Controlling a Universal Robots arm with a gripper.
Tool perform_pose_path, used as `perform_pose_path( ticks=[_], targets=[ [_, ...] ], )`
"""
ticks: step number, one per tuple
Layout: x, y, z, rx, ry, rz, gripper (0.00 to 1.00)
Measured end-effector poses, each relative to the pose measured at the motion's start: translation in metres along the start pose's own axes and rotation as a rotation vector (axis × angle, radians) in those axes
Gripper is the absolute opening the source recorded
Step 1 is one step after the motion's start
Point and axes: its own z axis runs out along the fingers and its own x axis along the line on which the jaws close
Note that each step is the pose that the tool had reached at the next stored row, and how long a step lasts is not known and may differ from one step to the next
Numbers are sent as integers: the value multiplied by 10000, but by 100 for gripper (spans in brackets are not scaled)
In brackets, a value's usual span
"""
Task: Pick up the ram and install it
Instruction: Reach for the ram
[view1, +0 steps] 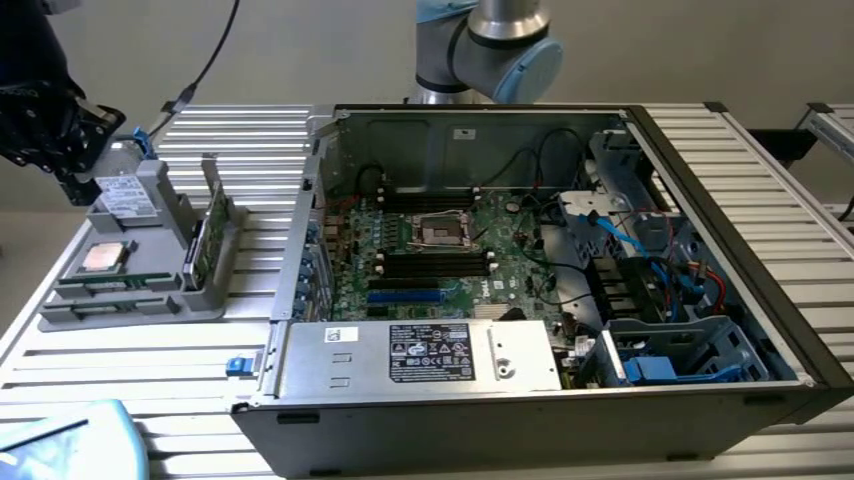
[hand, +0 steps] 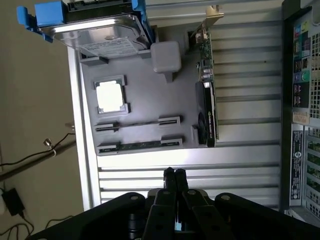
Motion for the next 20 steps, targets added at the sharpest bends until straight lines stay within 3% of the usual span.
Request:
perform_pose_path(
  ticks=[20],
  targets=[
    [201,-6,340,18,-2,-49,10]
  ],
)
